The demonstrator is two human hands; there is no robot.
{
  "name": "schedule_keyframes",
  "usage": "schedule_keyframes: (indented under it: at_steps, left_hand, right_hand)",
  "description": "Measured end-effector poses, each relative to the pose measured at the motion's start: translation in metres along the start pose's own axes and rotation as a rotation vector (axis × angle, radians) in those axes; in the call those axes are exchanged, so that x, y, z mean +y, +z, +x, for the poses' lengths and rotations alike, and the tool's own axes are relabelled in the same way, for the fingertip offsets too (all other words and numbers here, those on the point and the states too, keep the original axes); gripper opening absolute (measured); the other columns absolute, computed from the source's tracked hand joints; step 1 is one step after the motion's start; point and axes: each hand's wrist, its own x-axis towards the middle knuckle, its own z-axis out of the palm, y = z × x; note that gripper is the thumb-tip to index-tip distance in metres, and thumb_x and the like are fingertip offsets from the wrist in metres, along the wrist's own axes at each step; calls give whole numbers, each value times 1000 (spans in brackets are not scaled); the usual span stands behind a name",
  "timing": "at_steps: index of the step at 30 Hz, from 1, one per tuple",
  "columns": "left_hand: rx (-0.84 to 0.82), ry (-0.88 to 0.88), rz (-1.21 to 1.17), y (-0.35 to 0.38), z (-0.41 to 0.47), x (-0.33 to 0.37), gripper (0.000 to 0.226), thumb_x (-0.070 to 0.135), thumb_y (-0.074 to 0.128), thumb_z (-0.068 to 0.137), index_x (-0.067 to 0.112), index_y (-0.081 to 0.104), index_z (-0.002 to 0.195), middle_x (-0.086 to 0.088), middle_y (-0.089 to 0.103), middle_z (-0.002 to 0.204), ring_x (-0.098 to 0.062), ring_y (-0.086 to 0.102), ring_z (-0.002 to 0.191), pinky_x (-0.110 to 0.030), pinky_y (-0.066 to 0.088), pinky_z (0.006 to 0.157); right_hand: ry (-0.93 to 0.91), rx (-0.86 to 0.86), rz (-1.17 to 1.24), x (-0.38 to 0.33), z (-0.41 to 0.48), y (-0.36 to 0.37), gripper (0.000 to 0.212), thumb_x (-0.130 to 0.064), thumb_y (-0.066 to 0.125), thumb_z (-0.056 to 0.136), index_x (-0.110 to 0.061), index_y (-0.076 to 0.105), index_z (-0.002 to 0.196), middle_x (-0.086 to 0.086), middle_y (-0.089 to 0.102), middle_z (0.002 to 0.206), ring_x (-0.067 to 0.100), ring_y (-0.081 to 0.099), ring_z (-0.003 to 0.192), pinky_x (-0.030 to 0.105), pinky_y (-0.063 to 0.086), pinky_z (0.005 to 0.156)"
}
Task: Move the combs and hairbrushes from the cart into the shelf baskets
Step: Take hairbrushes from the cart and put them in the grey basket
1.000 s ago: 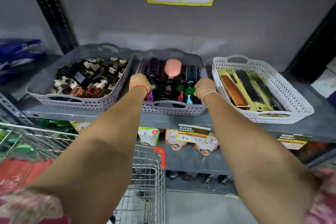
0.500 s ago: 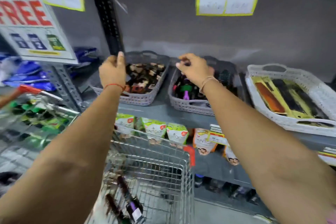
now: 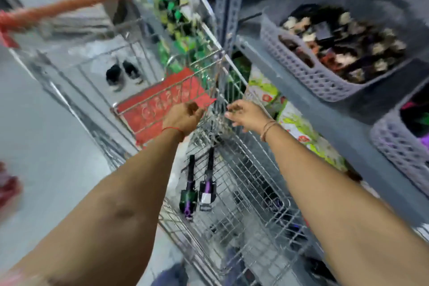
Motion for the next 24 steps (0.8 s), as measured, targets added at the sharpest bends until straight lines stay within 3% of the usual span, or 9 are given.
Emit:
schedule_keyframes:
  at_steps: [3,7,9,10,16,19,20,22,24]
  left_hand:
    - [-113,-261,8,33,0,-48,45,44,47,90,16,57,124,-18,64,123,-35,62,107,-40,52,88]
    - [-267,-465,108,80,1,-97,66,35,55,89,11,29,146,-18,44,144,-35,52,122,-40,46,96]
    - [-317,-570,131,101,1,-113,69,30,59,88,7,26,145,-21,45,142,-37,51,123,-41,45,99]
    - [-341,-614,147,112,1,-121,70,28,60,88,5,27,145,-21,45,142,-37,50,124,-41,44,100]
    - [-468,-818,196,178,-5,-152,62,33,72,78,-3,49,123,-21,58,124,-33,56,115,-33,47,92]
    - [-373,-924,41,203,-6,-165,38,21,64,86,-1,50,115,-10,52,91,-18,53,82,-1,48,64]
    - [-329,-925,-1,206,-6,-168,45,20,63,87,3,47,125,-6,50,96,-14,52,86,-2,50,67]
    - [-316,-924,95,205,-7,-172,71,32,74,74,9,43,133,-15,49,125,-27,50,115,-30,48,100]
    - [-296,-906,105,205,-8,-177,70,30,79,67,9,49,127,-16,54,129,-33,51,119,-39,43,105]
  right_hand:
    - [61,-115,-138,49,29,21,38,-15,61,86,-4,53,122,14,57,120,23,53,113,25,44,86]
    - [166,-287,-282,122,58,58,52,-13,63,85,2,43,130,7,50,122,17,49,112,3,48,76]
    - [193,-383,-418,153,69,79,71,-27,69,80,-4,36,138,13,38,145,25,41,130,25,40,106]
    - [212,-417,-446,163,72,89,77,-32,68,80,-5,30,141,15,29,151,28,34,136,28,33,110]
    - [321,-278,-251,187,72,159,85,-41,72,73,-1,32,137,19,50,129,33,47,123,37,44,91]
    - [430,-195,-266,199,67,197,79,-28,68,81,-8,22,141,15,58,126,33,58,111,39,49,85]
    - [449,-136,-254,203,66,203,65,-22,66,83,-10,30,135,13,63,119,32,62,103,36,50,77]
    - [464,-67,-163,206,69,203,38,-15,65,82,-13,46,115,8,67,107,30,65,93,31,50,72]
    - [403,3,-211,203,72,184,26,-13,65,80,-17,55,105,5,65,107,25,63,92,35,54,77]
